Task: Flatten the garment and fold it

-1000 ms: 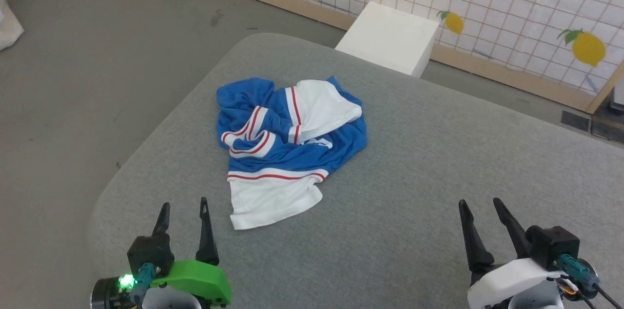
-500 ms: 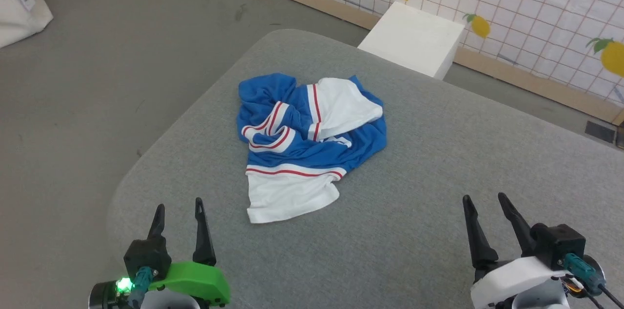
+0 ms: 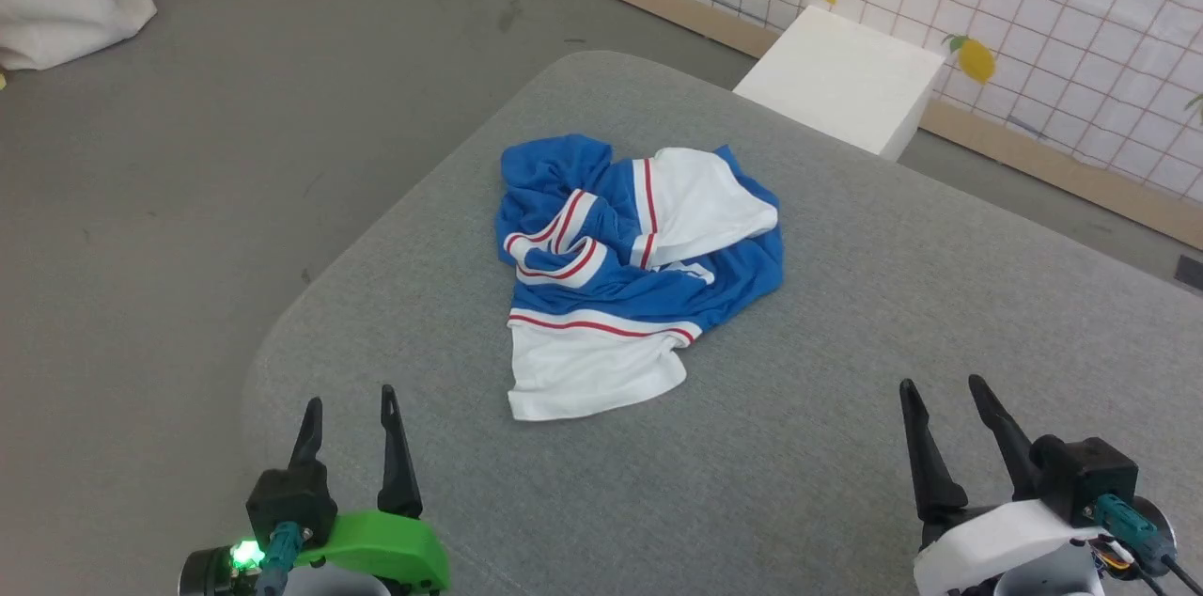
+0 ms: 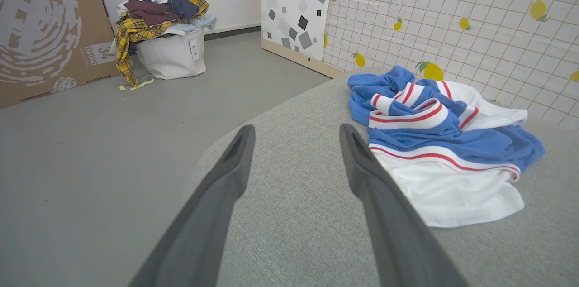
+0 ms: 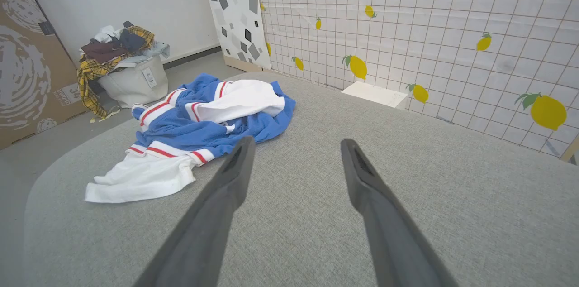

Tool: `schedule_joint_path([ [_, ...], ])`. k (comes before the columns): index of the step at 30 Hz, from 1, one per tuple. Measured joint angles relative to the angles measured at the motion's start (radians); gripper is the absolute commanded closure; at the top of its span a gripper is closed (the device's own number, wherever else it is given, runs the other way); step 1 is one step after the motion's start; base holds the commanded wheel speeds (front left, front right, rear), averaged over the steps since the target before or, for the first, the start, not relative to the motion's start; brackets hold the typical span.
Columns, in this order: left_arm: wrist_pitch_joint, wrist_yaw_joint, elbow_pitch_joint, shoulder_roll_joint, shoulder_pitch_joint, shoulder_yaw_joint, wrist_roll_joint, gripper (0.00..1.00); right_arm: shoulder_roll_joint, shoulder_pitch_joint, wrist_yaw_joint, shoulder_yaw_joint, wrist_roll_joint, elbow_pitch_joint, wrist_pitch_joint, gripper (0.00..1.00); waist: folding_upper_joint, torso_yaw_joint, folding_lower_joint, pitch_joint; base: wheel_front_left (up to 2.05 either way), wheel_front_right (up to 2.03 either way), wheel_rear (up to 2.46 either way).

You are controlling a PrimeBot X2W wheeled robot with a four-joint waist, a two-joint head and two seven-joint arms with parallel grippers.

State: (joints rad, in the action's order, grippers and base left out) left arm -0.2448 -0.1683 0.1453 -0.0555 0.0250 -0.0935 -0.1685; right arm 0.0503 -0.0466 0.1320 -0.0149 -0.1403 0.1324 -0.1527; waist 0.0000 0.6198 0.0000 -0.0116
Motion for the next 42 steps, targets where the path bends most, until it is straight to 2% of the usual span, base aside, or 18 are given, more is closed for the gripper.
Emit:
schedule_joint_path([
  [5,-0.008,0.0,0.009,-0.001,0.0,-0.007,0.003,0.0,0.0,0.0,0.0,0.002,0.0,0.0,0.001,0.0,0.0,0.015,0.0,-0.005,0.0,0.0,0.0],
  [12,-0.009,0.002,0.015,-0.003,-0.007,-0.006,0.008,0.0,-0.001,0.0,0.0,0.003,0.0,-0.007,0.009,0.0,0.0,-0.008,0.0,-0.01,0.0,0.0,0.0],
  [16,-0.004,0.037,0.042,-0.008,-0.044,-0.016,-0.004,0.0,-0.001,0.0,0.0,0.003,0.001,-0.022,0.018,0.0,0.0,-0.025,0.0,-0.015,0.0,0.0,0.0],
  [19,0.04,0.062,0.067,-0.012,-0.141,-0.013,-0.035,0.0,-0.001,0.005,0.0,0.003,0.015,-0.04,0.032,0.0,0.0,-0.043,0.0,-0.027,0.0,0.0,0.0],
  [24,0.205,0.142,0.18,-0.013,-0.361,-0.007,-0.141,0.0,-0.001,0.032,0.0,0.0,0.048,-0.095,0.07,0.0,0.0,-0.087,0.0,-0.068,0.0,0.0,0.0],
  [28,0.359,0.163,0.292,-0.016,-0.5,0.014,-0.211,0.0,-0.001,0.049,0.0,-0.015,0.076,-0.132,0.098,0.0,0.0,-0.128,0.0001,-0.113,0.0,0.0,0.0],
  [31,0.493,0.163,0.378,-0.02,-0.582,0.031,-0.261,0.0,-0.001,0.048,0.0,-0.037,0.086,-0.155,0.114,0.0,0.0,-0.165,0.0001,-0.154,0.0,0.0,0.0],
  [36,0.643,0.158,0.473,-0.027,-0.634,0.021,-0.292,0.0,-0.001,0.047,0.0,-0.072,0.09,-0.189,0.13,0.0,0.0,-0.218,0.0001,-0.219,0.0,0.0,0.0],
  [42,0.703,0.131,0.542,-0.025,-0.635,0.003,-0.3,0.0,-0.001,0.047,0.0,-0.082,0.098,-0.207,0.136,0.0,0.0,-0.263,0.0001,-0.29,0.0,0.0,0.0],
])
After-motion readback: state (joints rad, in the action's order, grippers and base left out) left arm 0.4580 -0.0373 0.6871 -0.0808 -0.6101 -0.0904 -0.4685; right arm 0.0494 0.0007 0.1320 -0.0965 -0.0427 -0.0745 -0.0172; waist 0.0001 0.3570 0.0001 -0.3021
